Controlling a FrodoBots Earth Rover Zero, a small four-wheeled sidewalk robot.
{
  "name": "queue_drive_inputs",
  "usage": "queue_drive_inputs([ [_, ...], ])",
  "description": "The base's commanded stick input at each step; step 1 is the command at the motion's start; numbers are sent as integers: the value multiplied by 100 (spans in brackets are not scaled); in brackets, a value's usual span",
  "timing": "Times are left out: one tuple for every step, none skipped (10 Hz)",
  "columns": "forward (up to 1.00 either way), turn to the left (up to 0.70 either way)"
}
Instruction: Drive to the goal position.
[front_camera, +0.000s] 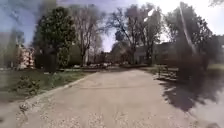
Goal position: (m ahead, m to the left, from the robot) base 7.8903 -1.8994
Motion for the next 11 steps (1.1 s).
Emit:
queue_drive_inputs([
  [70,0],
  [70,0],
  [70,0],
  [70,0],
  [70,0],
  [70,0],
  [70,0],
  [70,0],
  [70,0],
  [70,0],
  [70,0],
])
